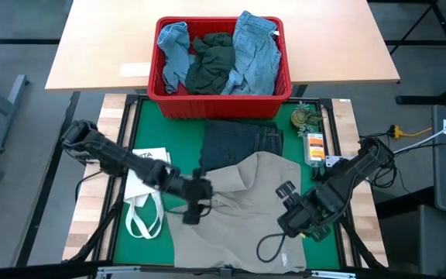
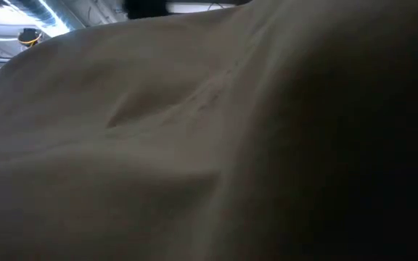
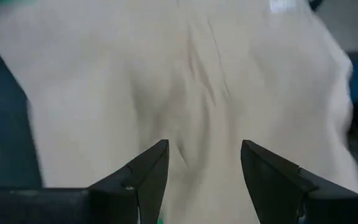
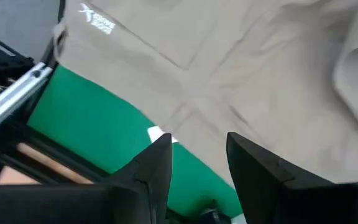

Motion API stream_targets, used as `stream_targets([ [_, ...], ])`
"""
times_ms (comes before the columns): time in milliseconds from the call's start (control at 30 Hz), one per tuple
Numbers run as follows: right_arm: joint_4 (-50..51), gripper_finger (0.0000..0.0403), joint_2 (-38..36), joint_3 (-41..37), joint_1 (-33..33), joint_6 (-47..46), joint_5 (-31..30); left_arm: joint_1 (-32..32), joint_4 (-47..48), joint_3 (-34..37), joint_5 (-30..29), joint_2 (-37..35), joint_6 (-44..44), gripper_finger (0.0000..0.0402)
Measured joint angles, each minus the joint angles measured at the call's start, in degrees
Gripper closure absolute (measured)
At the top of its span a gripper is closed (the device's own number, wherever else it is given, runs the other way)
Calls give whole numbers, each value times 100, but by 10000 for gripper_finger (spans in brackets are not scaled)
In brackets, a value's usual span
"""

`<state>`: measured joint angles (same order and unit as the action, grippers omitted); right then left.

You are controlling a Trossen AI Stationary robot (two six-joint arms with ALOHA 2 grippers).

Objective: Fold laundry
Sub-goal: Fold the brown shorts

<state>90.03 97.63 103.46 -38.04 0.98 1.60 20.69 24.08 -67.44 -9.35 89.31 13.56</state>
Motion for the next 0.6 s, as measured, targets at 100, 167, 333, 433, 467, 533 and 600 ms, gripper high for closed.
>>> stream_targets([
  [100,0,249,-204,0,74,208,-259,-452,-645,0,266,79,-802,207],
  [167,3,249,-357,0,107,259,-452,-773,-980,0,501,162,-1178,207],
  [333,3,249,-659,0,183,266,-1085,-1545,-1495,0,1279,464,-1614,207],
  [433,-1,249,-753,0,298,362,-1167,-1919,-1661,0,1688,690,-1757,207],
  [467,3,249,-766,0,351,413,-1135,-2028,-1676,0,1754,753,-1815,207],
  [533,0,249,-797,0,488,588,-1103,-2219,-1803,4,1844,869,-1918,207],
  [600,-15,249,-812,0,650,872,-1067,-2407,-1860,4,1991,971,-2015,207],
])
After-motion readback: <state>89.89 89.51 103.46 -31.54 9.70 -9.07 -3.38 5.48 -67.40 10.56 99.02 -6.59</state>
